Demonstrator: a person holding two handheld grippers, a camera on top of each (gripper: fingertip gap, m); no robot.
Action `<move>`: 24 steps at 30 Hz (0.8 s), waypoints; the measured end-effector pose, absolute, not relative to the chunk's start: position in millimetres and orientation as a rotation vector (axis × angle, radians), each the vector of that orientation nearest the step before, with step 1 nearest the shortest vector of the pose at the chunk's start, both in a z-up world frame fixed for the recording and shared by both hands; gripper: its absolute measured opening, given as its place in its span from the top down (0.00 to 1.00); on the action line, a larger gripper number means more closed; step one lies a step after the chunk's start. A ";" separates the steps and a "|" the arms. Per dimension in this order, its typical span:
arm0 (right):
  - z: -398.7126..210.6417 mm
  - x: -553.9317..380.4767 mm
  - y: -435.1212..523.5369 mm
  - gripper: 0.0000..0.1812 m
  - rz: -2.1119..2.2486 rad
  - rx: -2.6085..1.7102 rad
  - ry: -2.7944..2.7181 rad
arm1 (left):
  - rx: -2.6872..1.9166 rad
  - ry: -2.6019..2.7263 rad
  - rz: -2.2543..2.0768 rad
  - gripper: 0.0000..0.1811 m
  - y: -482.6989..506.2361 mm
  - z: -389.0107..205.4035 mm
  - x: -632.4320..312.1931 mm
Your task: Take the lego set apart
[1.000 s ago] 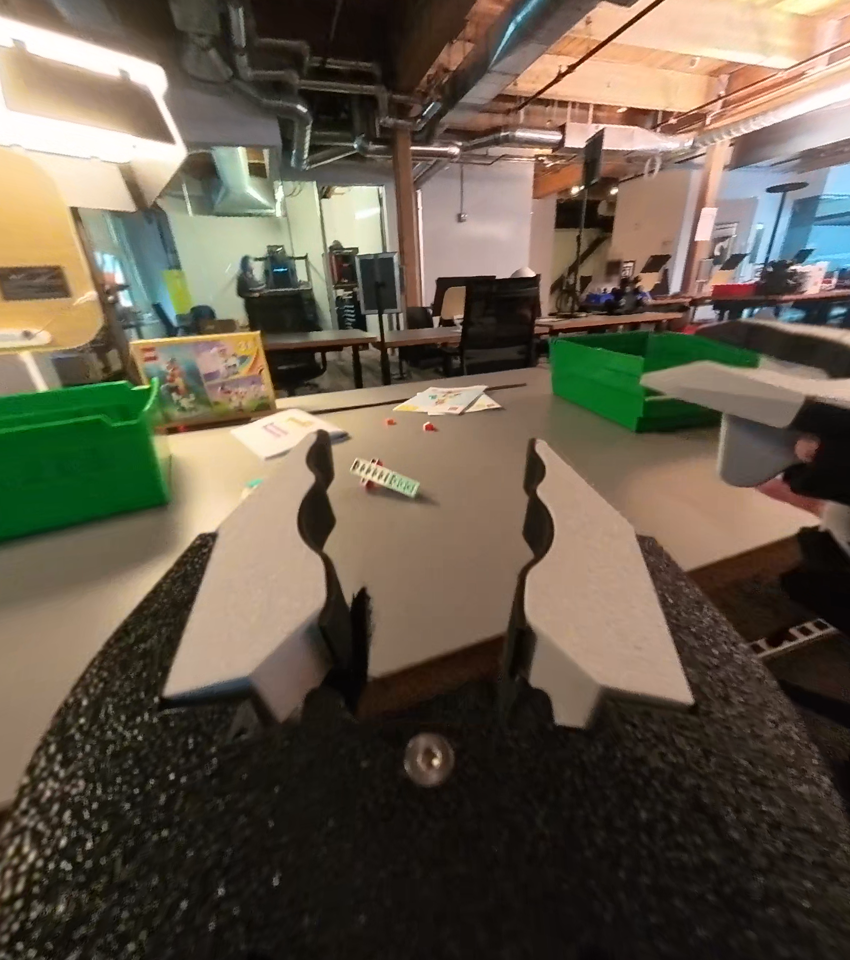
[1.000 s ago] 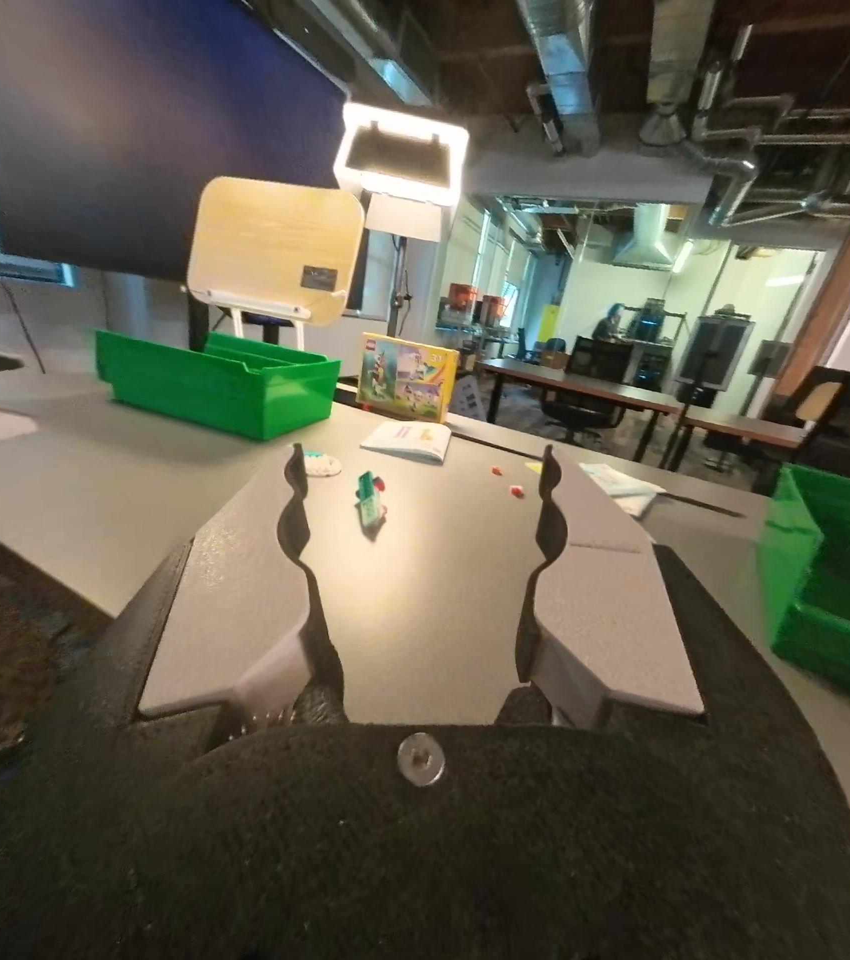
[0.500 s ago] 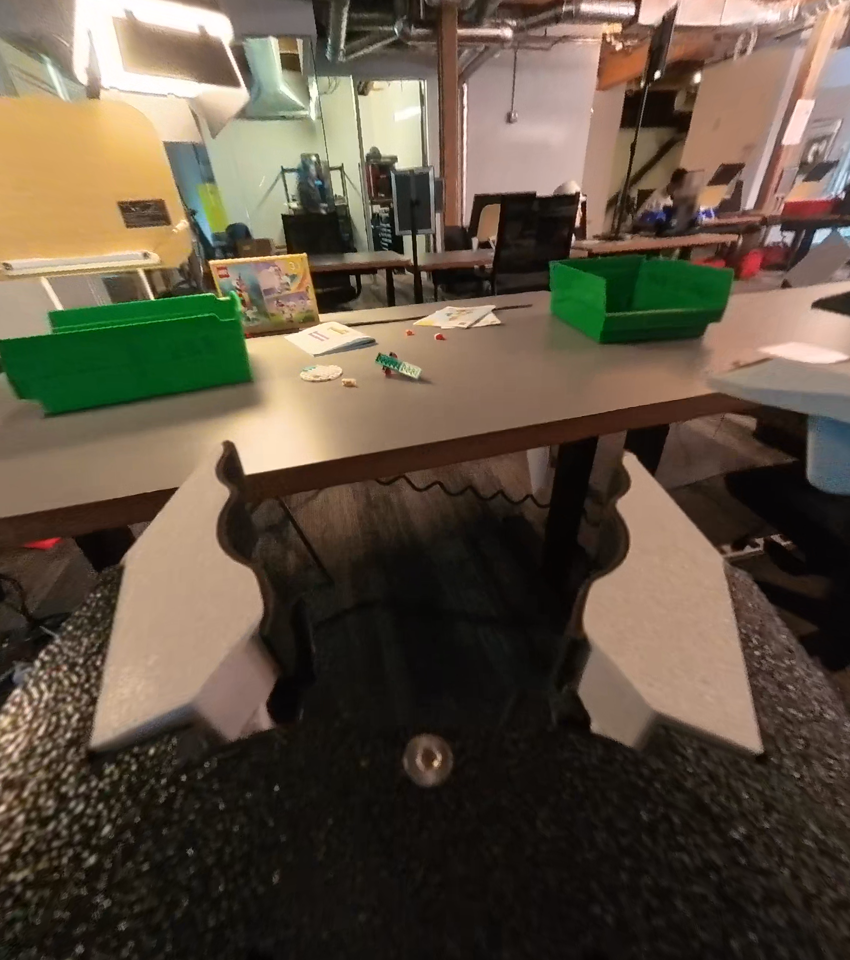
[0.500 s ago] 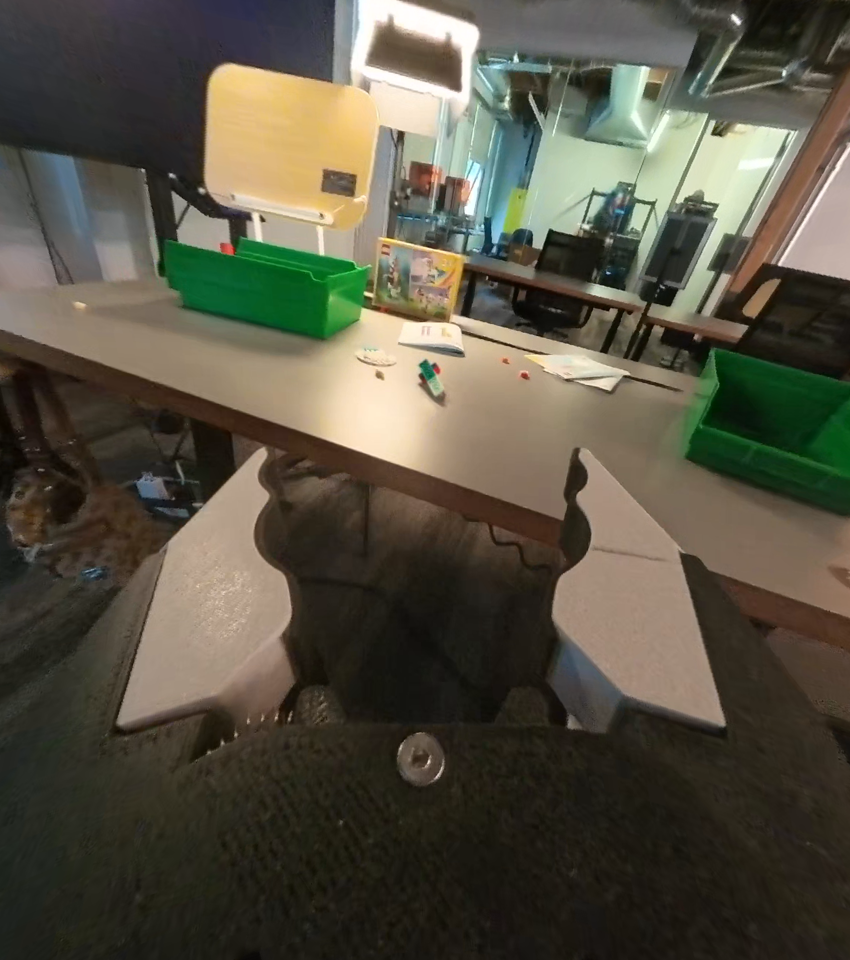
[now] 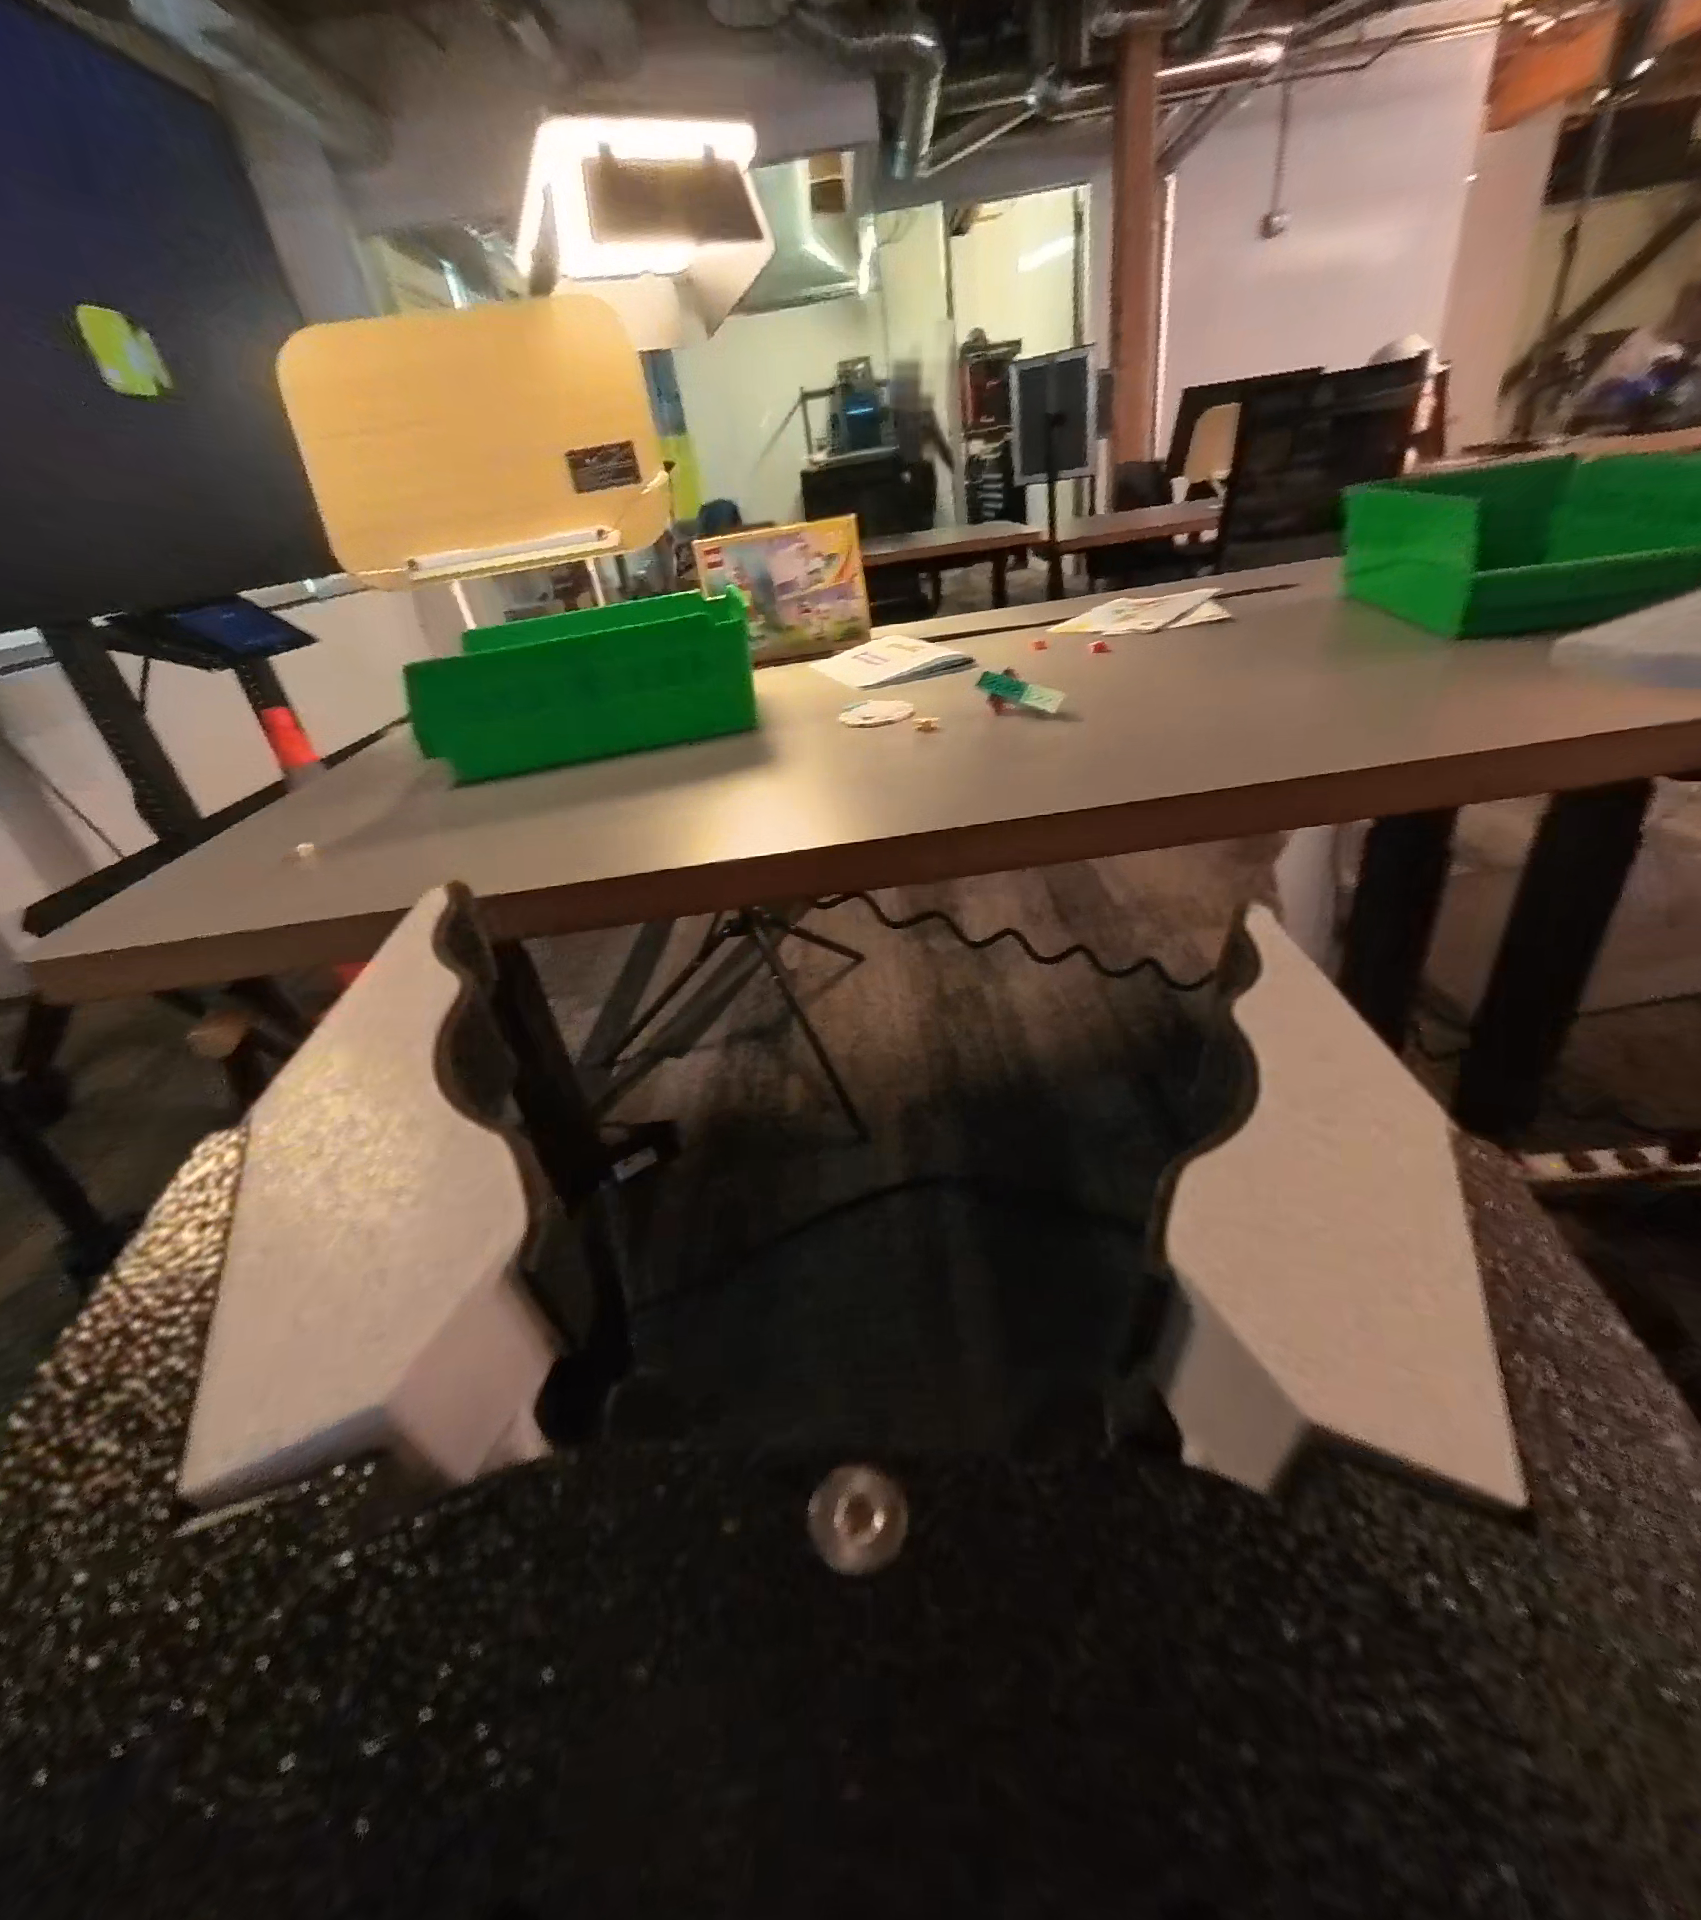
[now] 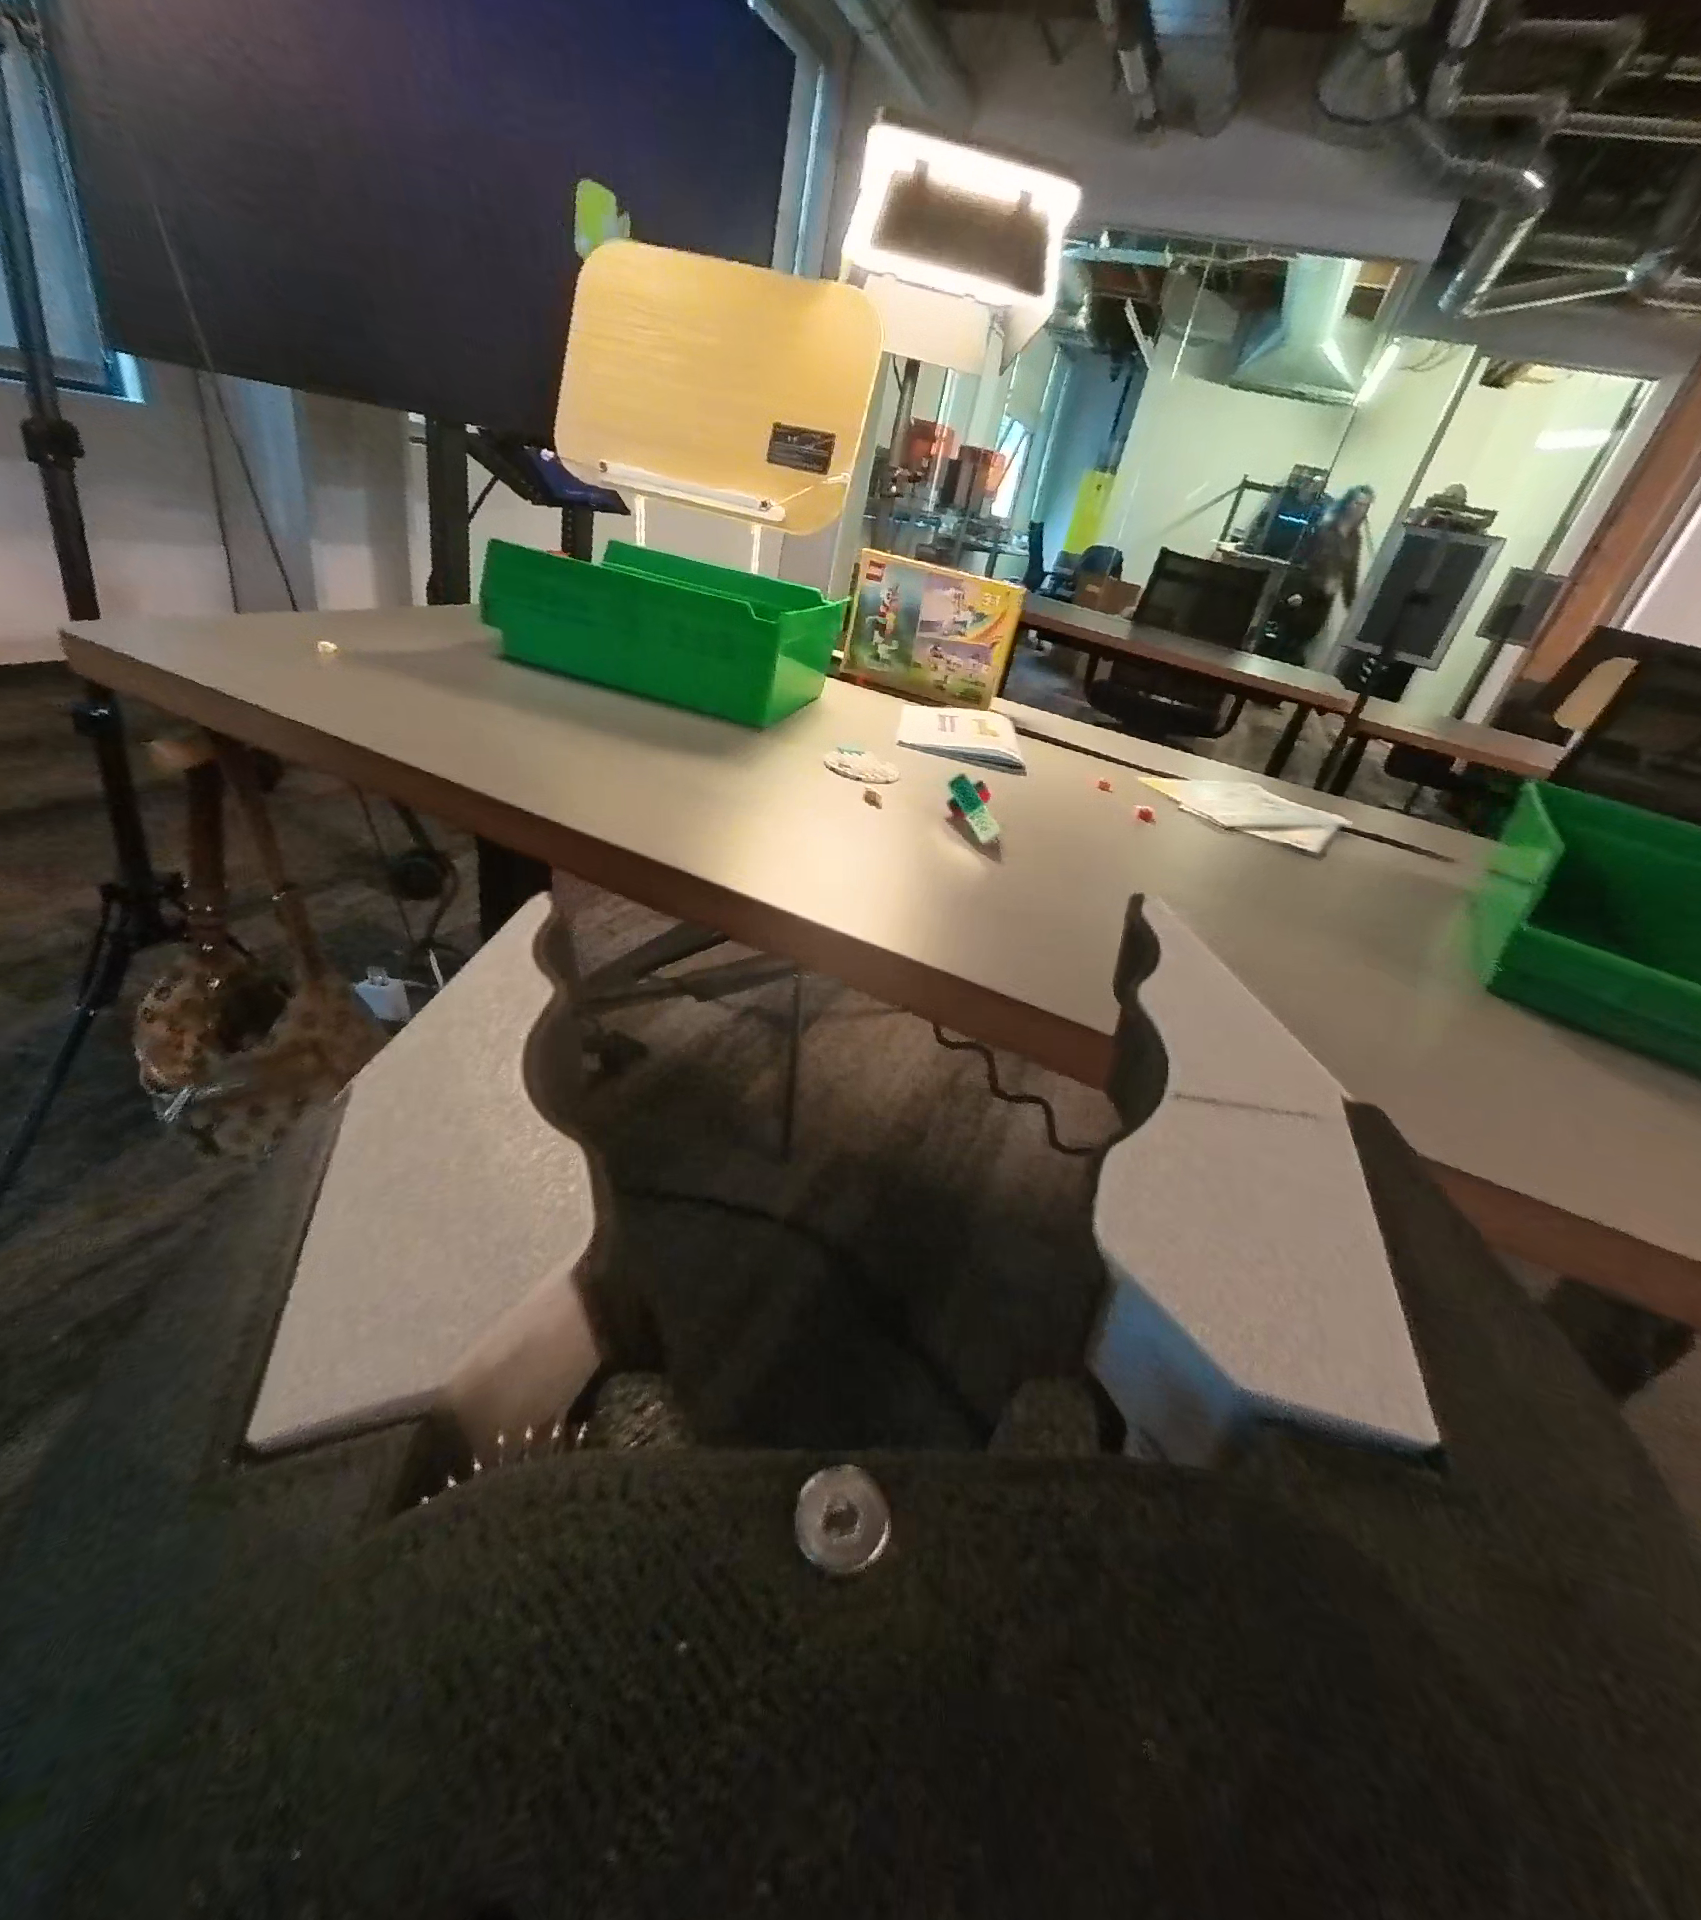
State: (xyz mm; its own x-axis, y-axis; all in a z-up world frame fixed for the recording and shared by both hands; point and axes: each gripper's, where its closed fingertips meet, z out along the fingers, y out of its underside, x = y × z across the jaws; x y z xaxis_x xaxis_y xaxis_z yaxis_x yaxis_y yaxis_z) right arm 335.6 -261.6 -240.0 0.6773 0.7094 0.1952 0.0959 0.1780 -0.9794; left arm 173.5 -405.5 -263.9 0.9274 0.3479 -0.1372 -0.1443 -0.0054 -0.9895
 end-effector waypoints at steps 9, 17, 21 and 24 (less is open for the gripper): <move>-281.5 267.3 -177.6 0.47 0.453 -1.331 -0.702 | -1.581 -0.144 0.194 0.24 -318.9 -321.9 125.1; -223.6 257.4 -136.6 0.47 0.444 -1.303 -0.670 | -1.487 0.016 0.190 0.24 -228.9 -247.8 122.7; -195.5 276.9 -147.4 0.47 0.609 -1.348 -0.590 | -1.506 0.096 0.209 0.24 -210.0 -225.5 133.1; -190.9 289.6 -158.5 0.48 0.611 -1.307 -0.601 | -1.551 0.125 0.242 0.24 -206.8 -239.2 129.5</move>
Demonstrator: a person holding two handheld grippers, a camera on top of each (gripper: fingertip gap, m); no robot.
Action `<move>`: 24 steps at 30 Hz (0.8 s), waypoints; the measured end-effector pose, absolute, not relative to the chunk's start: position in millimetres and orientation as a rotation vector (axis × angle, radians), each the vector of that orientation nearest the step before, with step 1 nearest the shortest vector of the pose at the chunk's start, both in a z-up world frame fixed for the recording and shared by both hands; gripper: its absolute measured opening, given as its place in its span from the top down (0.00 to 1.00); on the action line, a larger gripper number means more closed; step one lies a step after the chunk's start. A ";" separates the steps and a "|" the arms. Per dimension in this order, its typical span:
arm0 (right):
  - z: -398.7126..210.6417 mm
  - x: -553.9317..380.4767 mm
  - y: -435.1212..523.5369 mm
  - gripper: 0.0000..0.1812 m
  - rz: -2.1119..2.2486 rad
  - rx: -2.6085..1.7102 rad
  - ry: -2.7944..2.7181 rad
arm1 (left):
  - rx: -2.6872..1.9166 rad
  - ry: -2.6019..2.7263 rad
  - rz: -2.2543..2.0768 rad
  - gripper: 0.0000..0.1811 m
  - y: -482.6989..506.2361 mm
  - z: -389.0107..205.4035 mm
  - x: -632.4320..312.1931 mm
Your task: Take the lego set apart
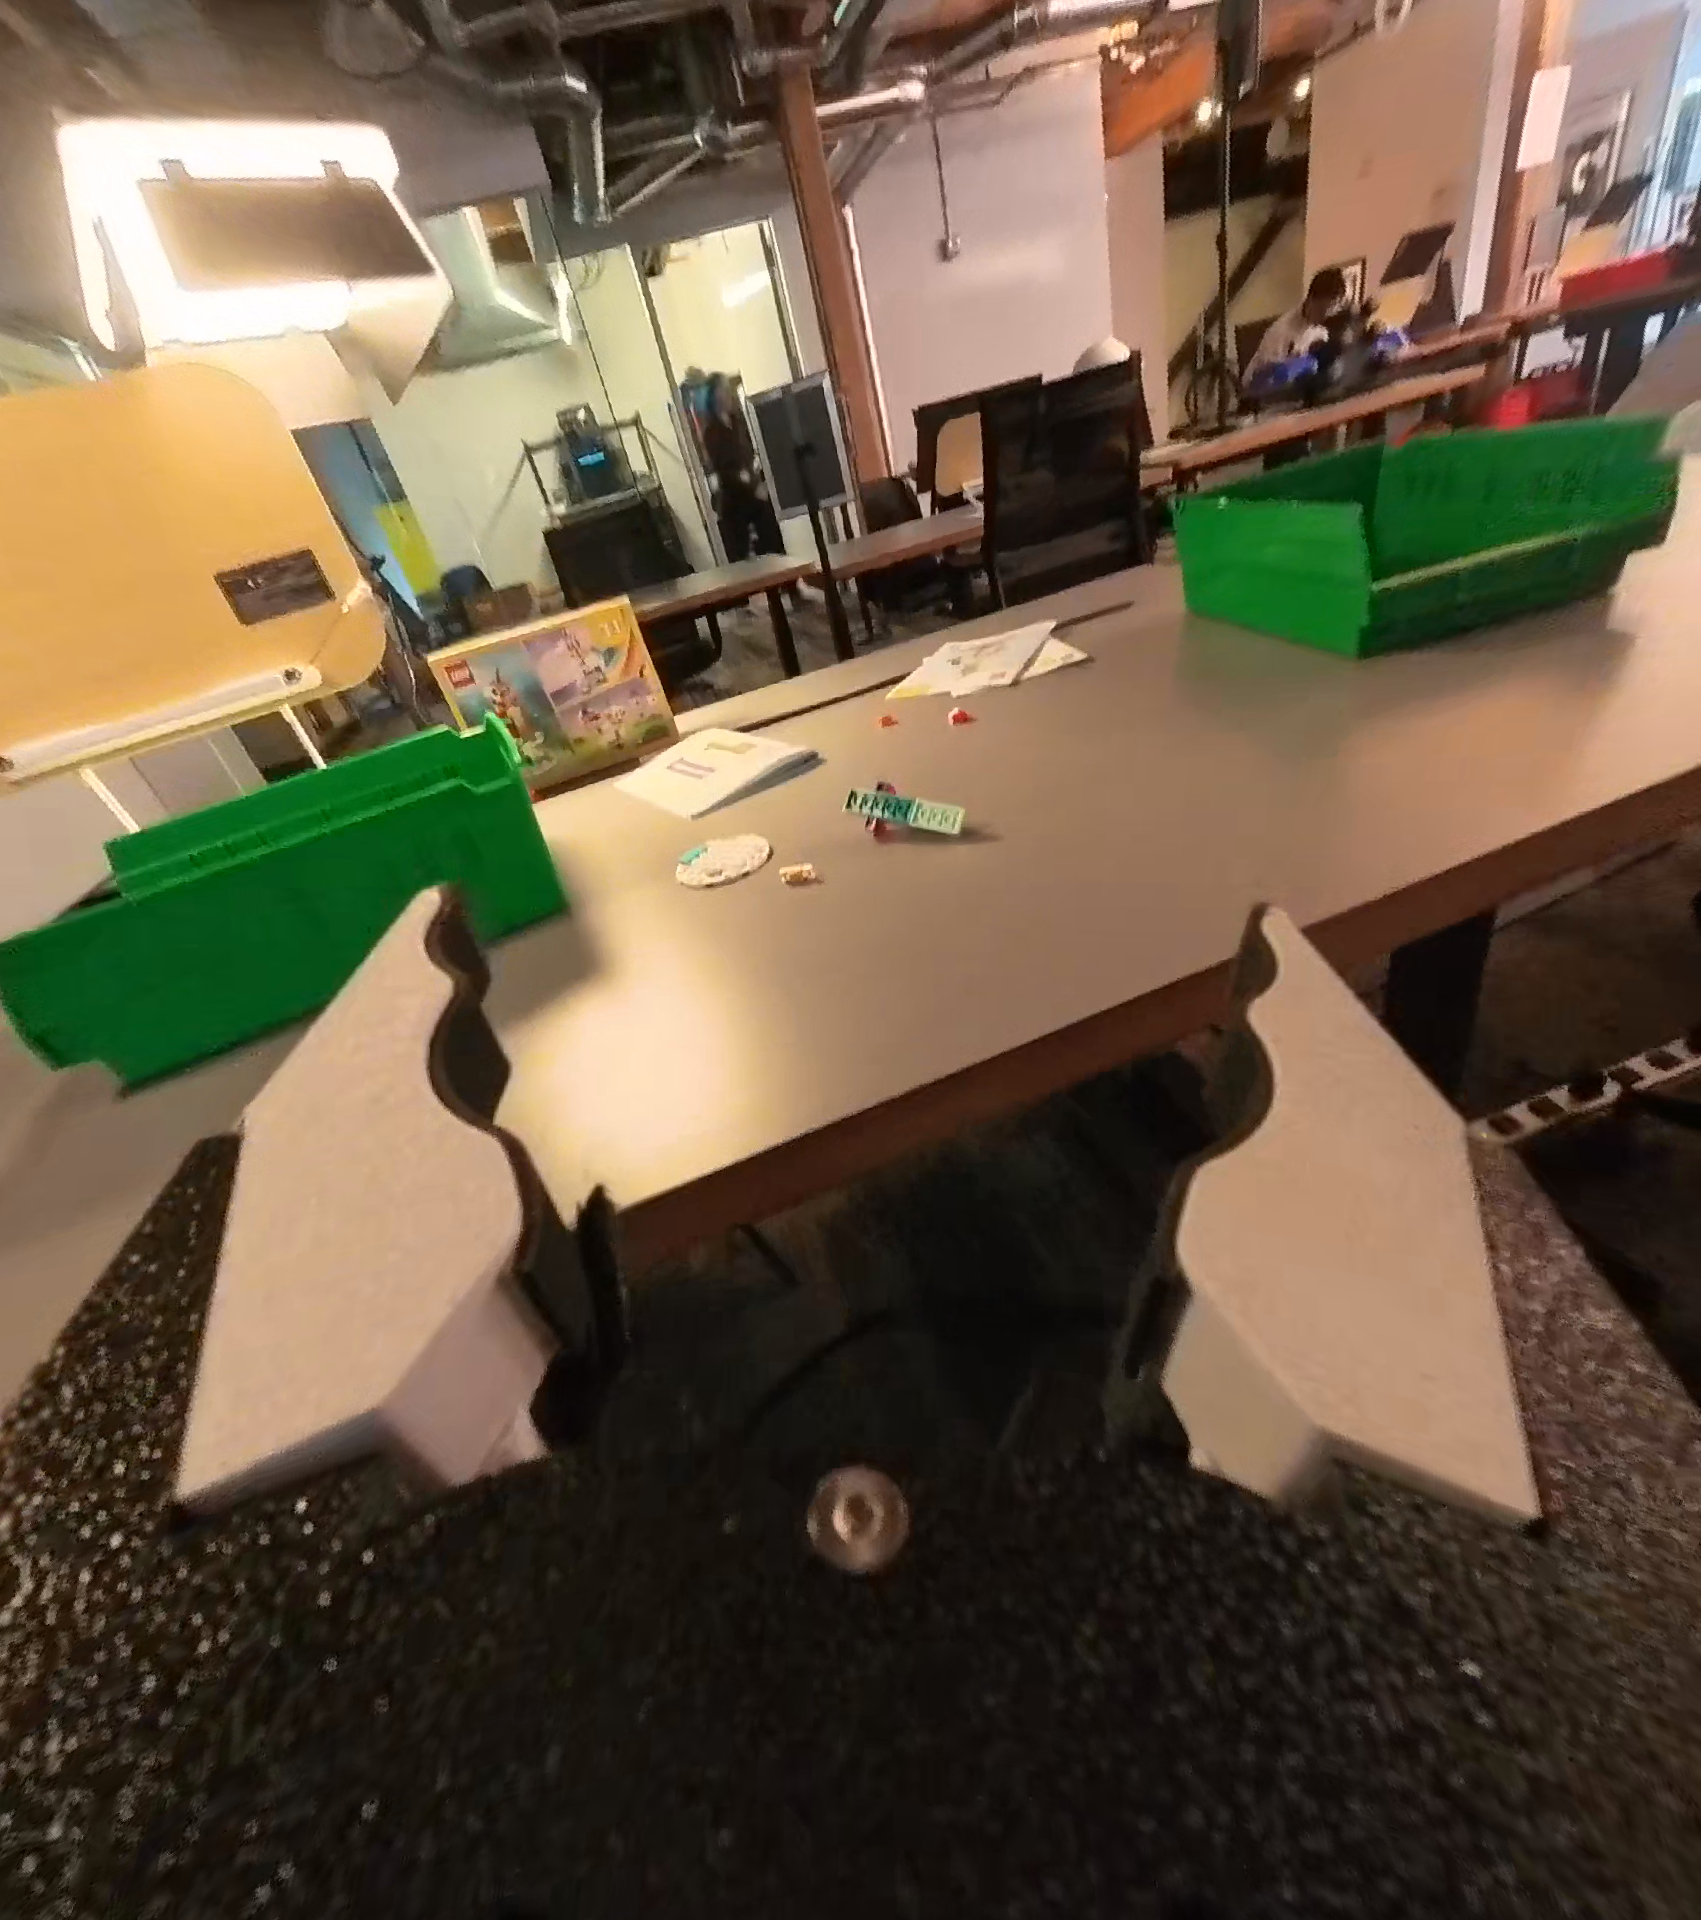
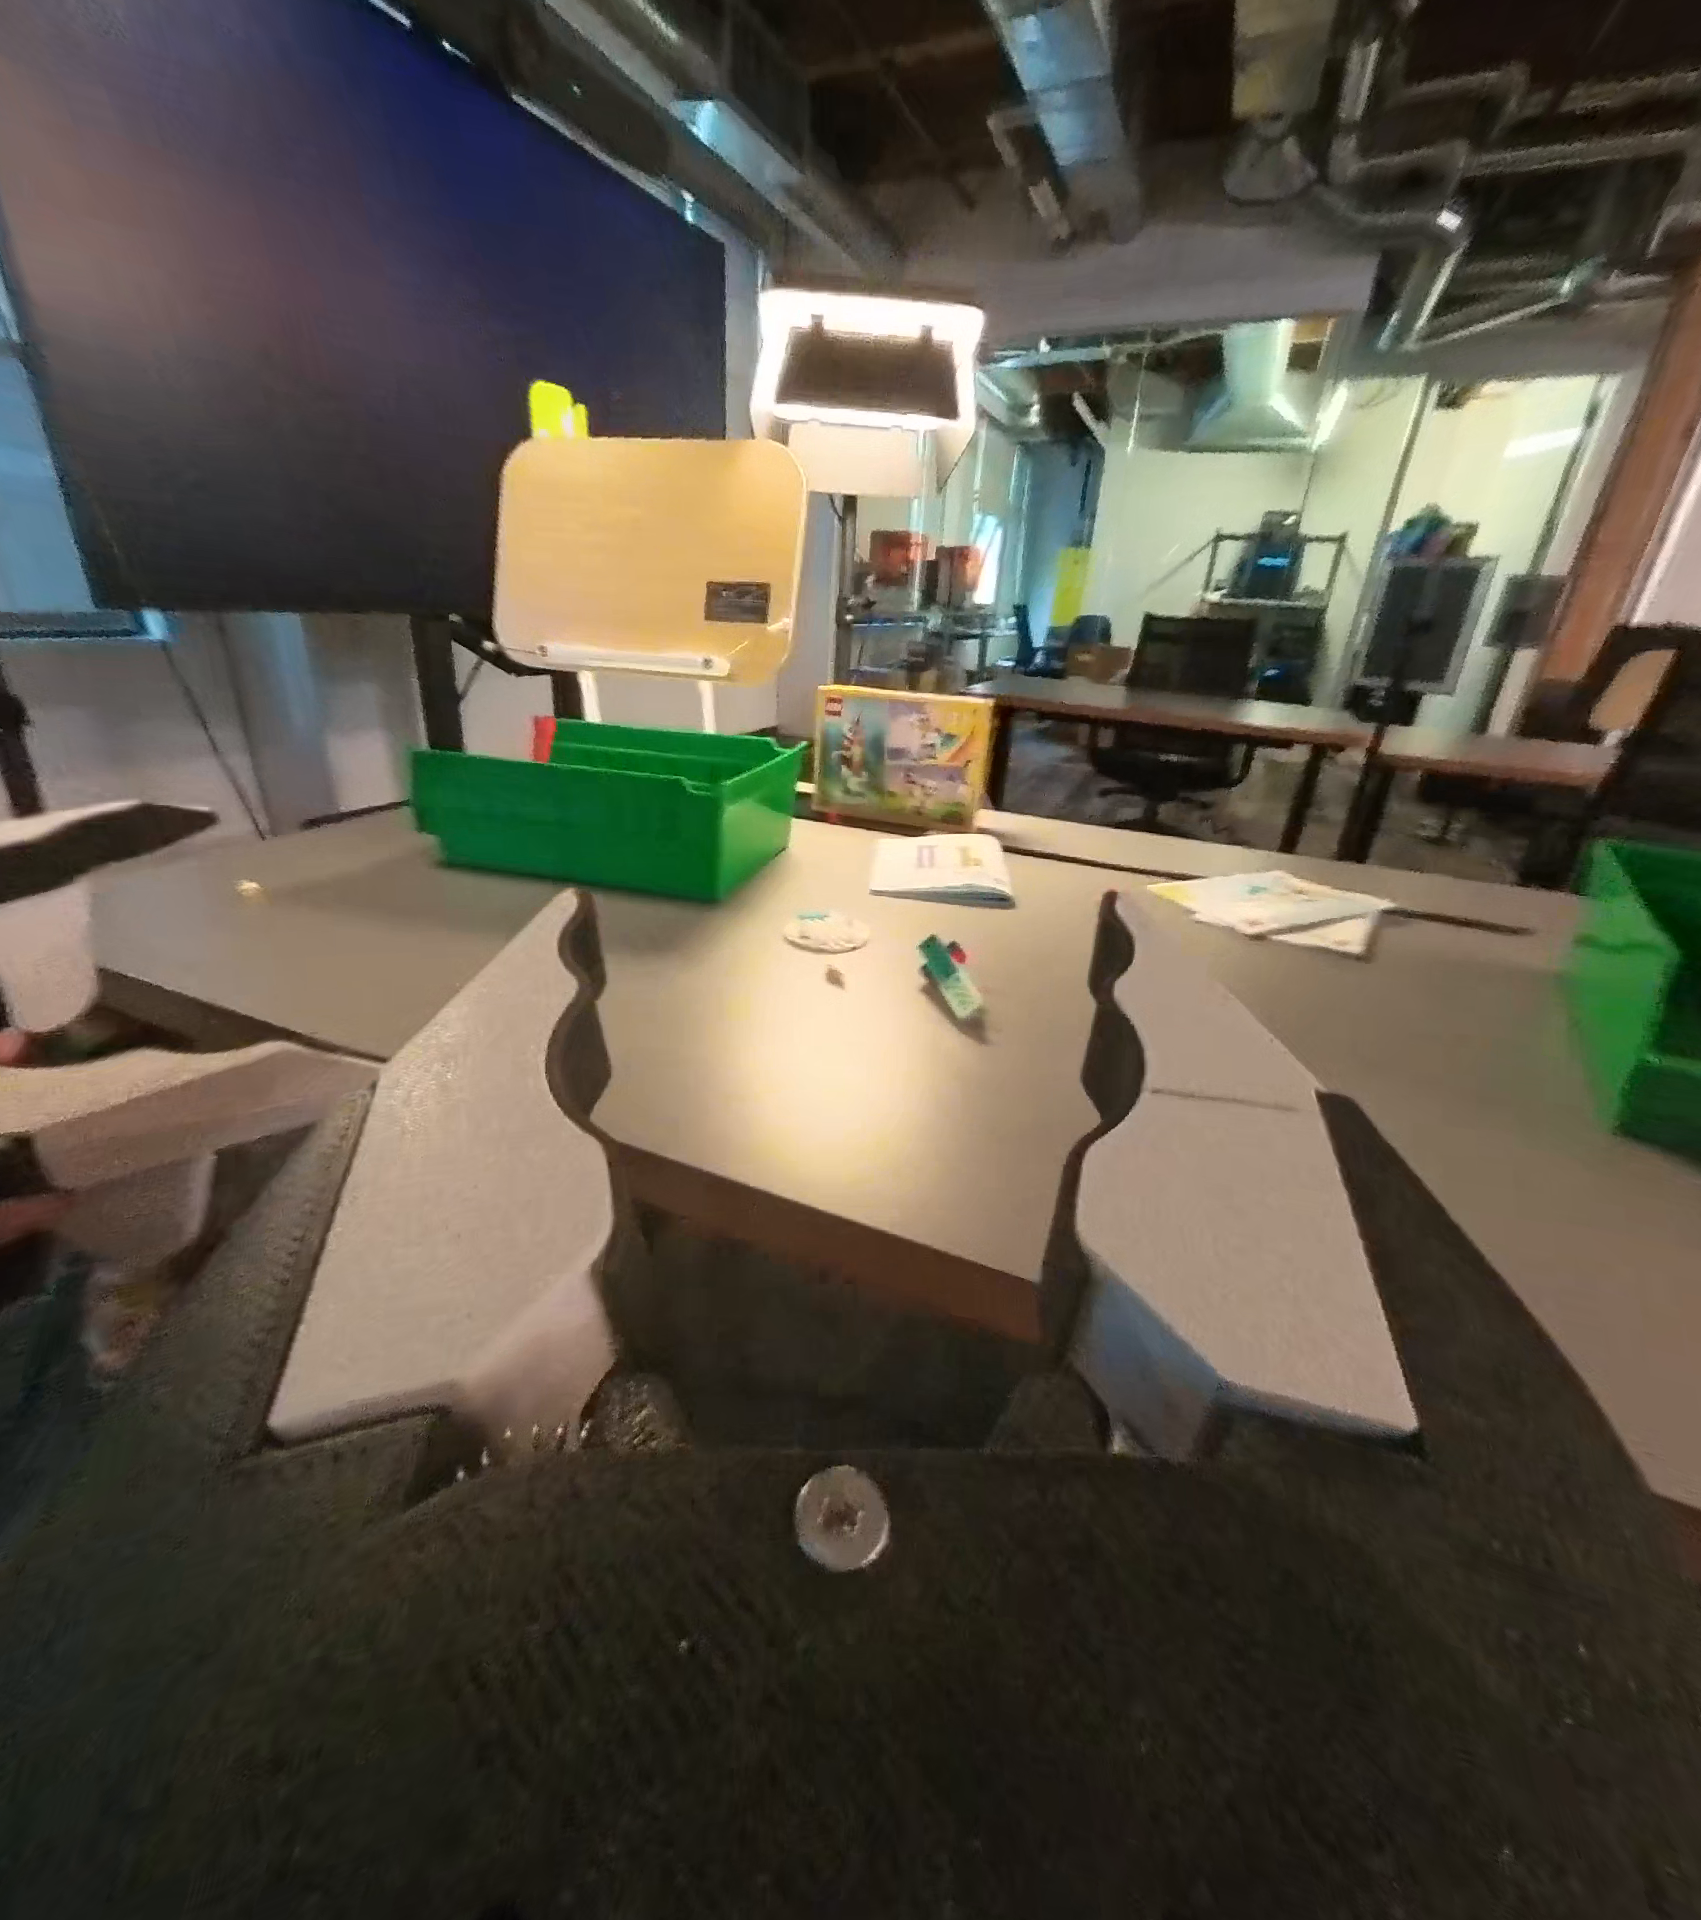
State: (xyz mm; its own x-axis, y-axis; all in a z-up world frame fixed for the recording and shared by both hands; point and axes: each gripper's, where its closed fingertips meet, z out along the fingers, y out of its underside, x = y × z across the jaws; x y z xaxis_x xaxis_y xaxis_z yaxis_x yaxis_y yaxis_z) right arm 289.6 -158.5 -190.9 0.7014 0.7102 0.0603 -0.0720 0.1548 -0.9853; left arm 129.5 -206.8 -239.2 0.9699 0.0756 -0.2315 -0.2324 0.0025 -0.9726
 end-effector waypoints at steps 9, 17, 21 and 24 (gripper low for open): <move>-236.3 267.8 -113.5 0.52 0.617 -1.307 -0.567 | -1.571 0.115 0.349 0.26 -212.5 -304.6 91.9; -219.6 223.7 -30.2 0.53 0.504 -1.163 -0.599 | -1.398 0.179 0.286 0.23 -130.7 -235.5 65.7; -198.5 221.3 -4.8 0.53 0.496 -1.171 -0.590 | -1.365 0.204 0.269 0.23 -103.9 -203.9 61.0; -183.1 226.3 1.4 0.53 0.514 -1.196 -0.589 | -1.379 0.234 0.255 0.23 -93.8 -191.9 58.5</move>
